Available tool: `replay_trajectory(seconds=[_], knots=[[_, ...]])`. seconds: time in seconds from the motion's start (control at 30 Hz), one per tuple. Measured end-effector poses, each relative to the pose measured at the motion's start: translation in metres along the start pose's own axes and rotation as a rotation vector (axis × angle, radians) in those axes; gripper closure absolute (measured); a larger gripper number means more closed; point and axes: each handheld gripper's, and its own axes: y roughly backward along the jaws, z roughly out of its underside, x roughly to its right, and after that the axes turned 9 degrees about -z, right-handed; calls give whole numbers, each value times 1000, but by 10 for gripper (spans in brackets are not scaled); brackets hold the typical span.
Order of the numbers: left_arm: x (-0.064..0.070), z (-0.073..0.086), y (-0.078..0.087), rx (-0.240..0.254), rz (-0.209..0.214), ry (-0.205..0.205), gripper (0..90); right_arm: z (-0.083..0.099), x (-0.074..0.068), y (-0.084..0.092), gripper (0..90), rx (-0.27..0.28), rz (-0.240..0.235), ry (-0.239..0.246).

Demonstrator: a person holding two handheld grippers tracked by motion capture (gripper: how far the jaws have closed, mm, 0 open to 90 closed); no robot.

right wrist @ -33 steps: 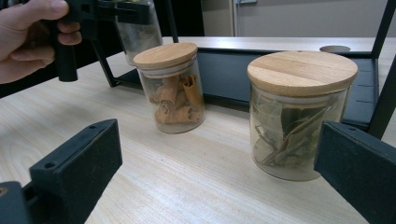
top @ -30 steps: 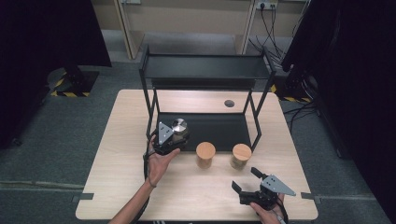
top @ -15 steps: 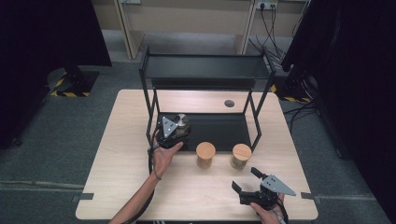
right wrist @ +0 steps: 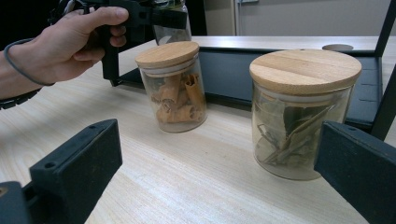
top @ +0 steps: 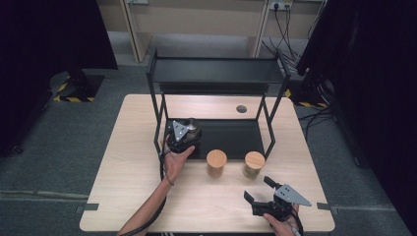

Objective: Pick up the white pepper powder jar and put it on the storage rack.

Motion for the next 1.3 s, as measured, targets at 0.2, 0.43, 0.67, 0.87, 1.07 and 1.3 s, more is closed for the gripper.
replay_trajectory(seconds=[0.2, 0.43, 0.67, 0.87, 1.07, 1.3], knots=[[2, 1, -6, -5, -15, 2, 309, 0, 0, 0, 12, 2, -1, -1], [1, 5, -12, -21, -35, 7, 309, 0, 0, 0, 12, 0, -4, -1], [0, 9, -15, -31, -49, 19, 309, 0, 1, 0, 12, 1, -4, -3], [1, 12, -15, -26, -52, 18, 308, 0, 1, 0, 12, 1, -4, -2], [1, 14, -12, -17, -55, 52, 260, 0, 0, 1, 12, 3, -3, -2], [4, 7, 1, -23, -51, 59, 109, 0, 0, 0, 12, 3, -5, 0]])
